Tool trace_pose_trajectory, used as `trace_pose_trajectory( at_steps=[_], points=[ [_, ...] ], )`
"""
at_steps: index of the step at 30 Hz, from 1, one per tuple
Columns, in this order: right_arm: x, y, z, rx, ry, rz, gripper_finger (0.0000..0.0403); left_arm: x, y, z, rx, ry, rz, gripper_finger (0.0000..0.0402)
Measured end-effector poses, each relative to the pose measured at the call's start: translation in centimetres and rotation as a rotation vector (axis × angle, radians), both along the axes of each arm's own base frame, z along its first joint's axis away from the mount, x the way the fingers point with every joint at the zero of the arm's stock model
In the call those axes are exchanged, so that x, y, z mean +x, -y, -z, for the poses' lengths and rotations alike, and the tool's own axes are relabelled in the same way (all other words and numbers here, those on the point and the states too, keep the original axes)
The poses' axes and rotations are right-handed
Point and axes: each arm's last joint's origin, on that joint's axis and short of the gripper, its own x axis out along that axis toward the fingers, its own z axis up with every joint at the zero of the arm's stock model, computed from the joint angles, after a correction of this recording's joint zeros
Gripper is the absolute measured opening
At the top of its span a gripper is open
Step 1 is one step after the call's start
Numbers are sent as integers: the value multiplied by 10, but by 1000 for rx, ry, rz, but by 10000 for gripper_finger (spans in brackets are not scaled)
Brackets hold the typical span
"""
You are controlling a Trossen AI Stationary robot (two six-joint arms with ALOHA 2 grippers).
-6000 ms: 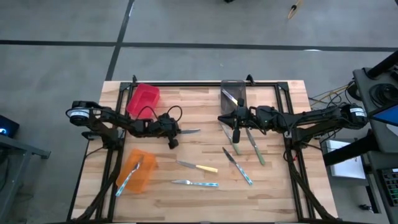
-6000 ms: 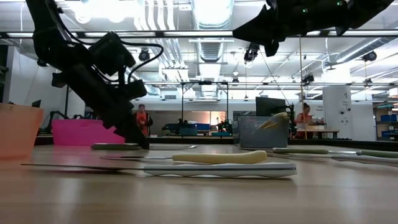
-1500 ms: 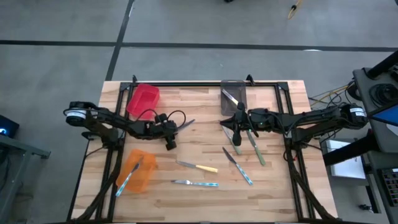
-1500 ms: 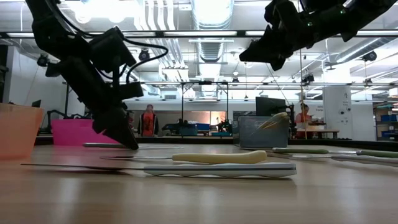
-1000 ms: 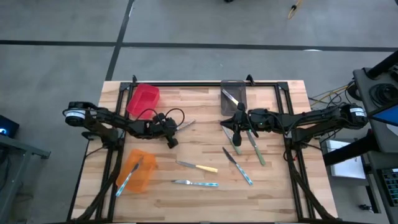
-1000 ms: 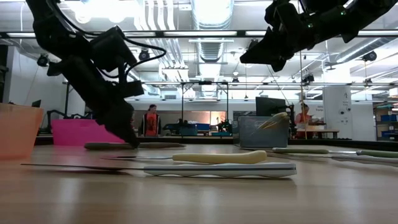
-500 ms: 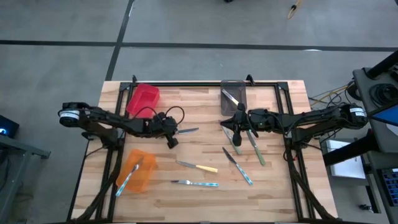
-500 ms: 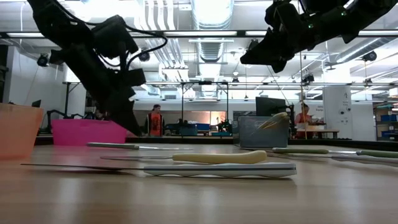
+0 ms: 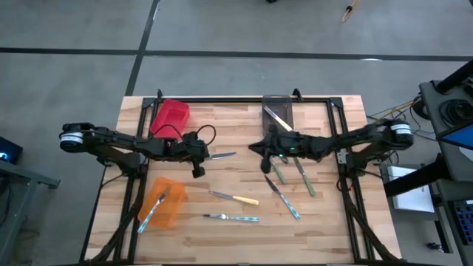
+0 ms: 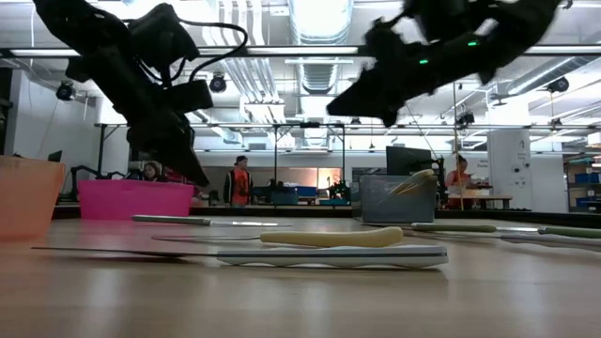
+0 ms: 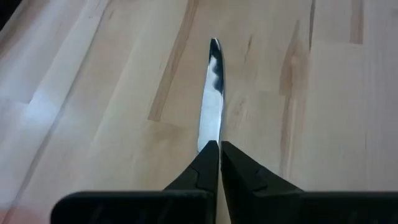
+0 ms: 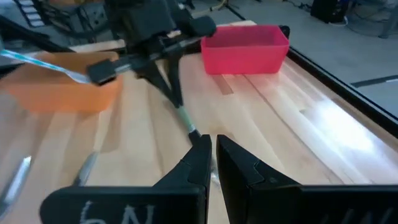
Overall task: Sort silverware by color (type)
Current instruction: Put the left green knife into the red bin
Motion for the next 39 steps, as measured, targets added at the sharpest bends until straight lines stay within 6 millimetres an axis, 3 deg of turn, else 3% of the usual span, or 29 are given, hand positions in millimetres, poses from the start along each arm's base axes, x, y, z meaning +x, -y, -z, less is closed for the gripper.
trace_pose_trajectory(
  at_steps=[10, 16, 24, 33, 39],
  points=[
    [63, 25, 14, -40, -255, 3, 17, -1, 0, 6, 4, -39, 4, 0],
    [90, 27, 6, -63, -393, -30, 18, -2, 0, 6, -27, -30, -34, 0],
    [104, 27, 13, 44, -500, -69, 18, -3, 1, 8, -54, -35, -25, 0],
    [99, 18, 28, 211, -587, -4, 18, -3, 1, 9, -51, -38, -11, 2],
    [101, 17, 29, 149, -561, -48, 18, -4, 1, 10, -44, -39, -3, 43]
  ],
)
